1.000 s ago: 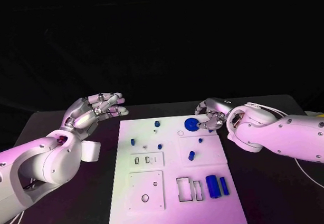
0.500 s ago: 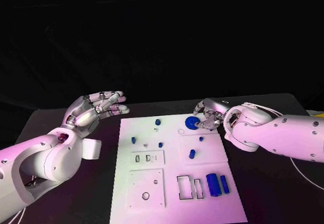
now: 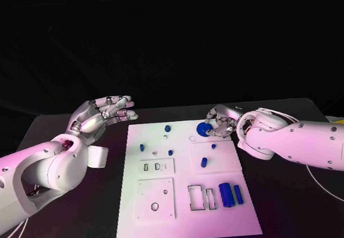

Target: Assemble the parts on the task board

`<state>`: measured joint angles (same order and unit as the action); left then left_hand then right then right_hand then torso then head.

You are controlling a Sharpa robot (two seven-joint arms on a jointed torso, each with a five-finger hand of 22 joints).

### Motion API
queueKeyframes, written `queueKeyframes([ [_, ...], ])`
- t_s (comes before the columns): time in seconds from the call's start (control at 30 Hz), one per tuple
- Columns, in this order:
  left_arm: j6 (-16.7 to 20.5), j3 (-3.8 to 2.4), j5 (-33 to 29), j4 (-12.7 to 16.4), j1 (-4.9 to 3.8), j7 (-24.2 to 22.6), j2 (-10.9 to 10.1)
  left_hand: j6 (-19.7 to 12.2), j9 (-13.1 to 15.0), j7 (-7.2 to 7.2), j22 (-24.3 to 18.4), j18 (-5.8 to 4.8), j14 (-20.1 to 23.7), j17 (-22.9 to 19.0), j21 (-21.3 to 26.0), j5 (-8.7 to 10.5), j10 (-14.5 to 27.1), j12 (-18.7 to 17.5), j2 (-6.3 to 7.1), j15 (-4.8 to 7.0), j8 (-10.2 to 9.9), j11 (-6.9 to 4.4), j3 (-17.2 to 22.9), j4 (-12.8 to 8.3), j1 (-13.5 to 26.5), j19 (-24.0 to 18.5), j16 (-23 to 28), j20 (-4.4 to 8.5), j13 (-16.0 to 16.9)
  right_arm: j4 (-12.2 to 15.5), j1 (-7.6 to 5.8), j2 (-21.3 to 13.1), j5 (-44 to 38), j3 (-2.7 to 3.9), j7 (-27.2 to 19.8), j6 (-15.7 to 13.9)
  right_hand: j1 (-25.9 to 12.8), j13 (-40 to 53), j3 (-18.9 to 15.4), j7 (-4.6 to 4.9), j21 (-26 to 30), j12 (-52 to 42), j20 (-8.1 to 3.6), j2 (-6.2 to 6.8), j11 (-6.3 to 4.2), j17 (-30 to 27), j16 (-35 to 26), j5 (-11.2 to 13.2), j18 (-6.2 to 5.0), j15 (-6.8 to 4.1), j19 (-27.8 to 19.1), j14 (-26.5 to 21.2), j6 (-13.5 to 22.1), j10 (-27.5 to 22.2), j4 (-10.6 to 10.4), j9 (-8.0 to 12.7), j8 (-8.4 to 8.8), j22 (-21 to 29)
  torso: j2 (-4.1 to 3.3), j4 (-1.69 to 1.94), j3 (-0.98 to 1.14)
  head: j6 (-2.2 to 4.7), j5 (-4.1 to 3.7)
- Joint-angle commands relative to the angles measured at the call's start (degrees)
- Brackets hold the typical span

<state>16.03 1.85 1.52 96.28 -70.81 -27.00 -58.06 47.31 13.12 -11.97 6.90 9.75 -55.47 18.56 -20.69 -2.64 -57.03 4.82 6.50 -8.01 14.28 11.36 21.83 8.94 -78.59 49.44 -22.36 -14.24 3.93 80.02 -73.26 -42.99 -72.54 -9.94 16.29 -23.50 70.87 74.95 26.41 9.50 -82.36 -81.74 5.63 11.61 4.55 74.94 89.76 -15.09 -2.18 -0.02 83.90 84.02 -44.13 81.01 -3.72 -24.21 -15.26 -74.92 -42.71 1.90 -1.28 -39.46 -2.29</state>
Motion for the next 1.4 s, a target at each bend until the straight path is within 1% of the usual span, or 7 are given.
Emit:
queueKeyframes([
  [0.03,-0.85,-0.04,-0.17,0.08,-0.05,0.05,0.12,-0.3,0.06,-2.94,-0.07,0.71,0.31,0.1,0.27,-0.21,0.24,-0.32,-0.75,0.01,-0.26,-0.06,0.39,0.1,-0.09,-0.21,-0.4,-0.06,0.05,0.02,0.21,0.32,0.48,-0.02,-0.64,1.84,-0.35,2.64,0.0,0.11,-0.27,-0.2,-0.33,-0.18,0.02,15.06,0.24,-0.17,-0.36,-0.16,2.72,5.98,-0.36,0.38,-0.4,0.09,-0.21,-4.03,0.01,0.02,0.01,-0.16,0.16],
  [0.53,-0.74,-0.04,-0.17,0.28,-0.05,0.4,-0.04,-0.3,0.06,-2.94,-0.07,0.71,0.31,0.1,0.27,-0.21,0.24,-0.32,-0.75,0.01,-0.26,-0.06,0.39,0.1,-0.09,-0.21,-0.4,-0.06,0.05,-1.23,0.63,1.24,-0.43,-0.02,-0.47,2.46,-0.15,2.67,0.29,0.34,-0.25,-0.21,-0.18,-0.63,0.23,15.06,0.24,-0.05,-0.34,0.03,2.75,5.98,-0.15,0.31,-0.49,0.29,0.14,-4.07,-0.06,-0.03,-0.01,-0.37,0.42],
  [0.73,-0.79,-0.04,-0.17,0.36,-0.05,0.52,-0.12,-0.34,0.07,-2.97,-0.1,0.71,0.37,0.13,0.29,-0.21,0.27,-0.34,-0.86,0.0,-0.29,-0.04,0.45,0.14,-0.14,-0.23,-0.4,-0.06,0.04,-1.69,0.71,1.6,-2.51,-0.02,-0.08,2.14,1.44,3.29,1.83,0.38,-0.26,-0.59,-0.05,-1.97,0.3,15.06,0.24,-0.11,-0.33,0.04,2.84,5.98,-2.69,0.63,0.22,0.15,-0.74,-4.17,-0.05,-0.05,0.08,-0.57,0.51],
  [0.77,-0.8,-0.04,-0.17,0.37,-0.05,0.54,-0.13,-0.34,0.07,-2.97,-0.1,0.71,0.37,0.13,0.29,-0.21,0.27,-0.34,-0.86,0.0,-0.29,-0.04,0.45,0.14,-0.14,-0.23,-0.4,-0.06,0.04,-1.71,0.73,1.65,-2.78,-0.02,-0.02,1.92,1.97,3.34,2.44,0.18,-0.24,-0.59,-0.14,-2.45,0.14,15.06,0.24,0.96,-0.34,-0.07,2.86,5.98,-3.53,0.63,0.53,0.03,-1.13,-4.17,-0.03,-0.07,0.08,-0.6,0.54],
  [0.8,-0.8,-0.04,-0.17,0.38,-0.05,0.57,-0.15,-0.34,0.07,-2.97,-0.1,0.71,0.37,0.13,0.29,-0.21,0.27,-0.34,-0.86,0.0,-0.29,-0.04,0.45,0.14,-0.14,-0.23,-0.4,-0.06,0.04,-1.7,0.74,1.67,-2.98,-0.02,0.02,1.56,2.51,3.44,3.27,-0.15,-0.21,-0.62,-0.3,-3.04,-0.14,15.06,0.24,2.32,-0.34,-0.31,2.87,5.98,-4.54,0.68,0.89,-0.22,-1.68,-4.17,-0.01,-0.08,0.07,-0.63,0.56],
  [0.9,-0.83,-0.04,-0.16,0.39,-0.05,0.7,-0.19,-0.34,0.07,-2.97,-0.1,0.71,0.37,0.13,0.29,-0.21,0.27,-0.34,-0.86,0.0,-0.29,-0.04,0.45,0.14,-0.14,-0.23,-0.4,-0.06,0.04,-1.6,0.78,1.7,-3.41,-0.02,0.09,-0.2,2.57,3.98,3.98,-0.85,-0.29,-0.94,-0.62,-3.74,-0.72,15.06,0.24,2.71,-0.3,-0.69,2.94,5.98,-6.26,1.11,1.1,-0.85,-2.78,-4.35,0.02,-0.11,0.05,-0.64,0.42],
  [1.4,-1.06,-0.04,-0.1,0.32,-0.05,1.18,-0.34,-0.37,0.08,-3.0,-0.12,0.7,0.42,0.16,0.3,-0.21,0.3,-0.36,-0.9,-0.02,-0.32,-0.02,0.46,0.2,-0.12,-0.25,-0.41,-0.07,0.03,0.12,0.72,1.46,-6.34,-0.01,0.7,-8.12,0.76,4.59,3.32,-1.11,-0.35,-1.24,-1.08,-2.74,-1.05,15.06,0.24,5.01,-0.24,-1.04,3.07,5.98,-6.03,1.63,0.52,-1.31,-2.88,-4.53,0.07,-0.1,0.01,-0.32,0.38],
])
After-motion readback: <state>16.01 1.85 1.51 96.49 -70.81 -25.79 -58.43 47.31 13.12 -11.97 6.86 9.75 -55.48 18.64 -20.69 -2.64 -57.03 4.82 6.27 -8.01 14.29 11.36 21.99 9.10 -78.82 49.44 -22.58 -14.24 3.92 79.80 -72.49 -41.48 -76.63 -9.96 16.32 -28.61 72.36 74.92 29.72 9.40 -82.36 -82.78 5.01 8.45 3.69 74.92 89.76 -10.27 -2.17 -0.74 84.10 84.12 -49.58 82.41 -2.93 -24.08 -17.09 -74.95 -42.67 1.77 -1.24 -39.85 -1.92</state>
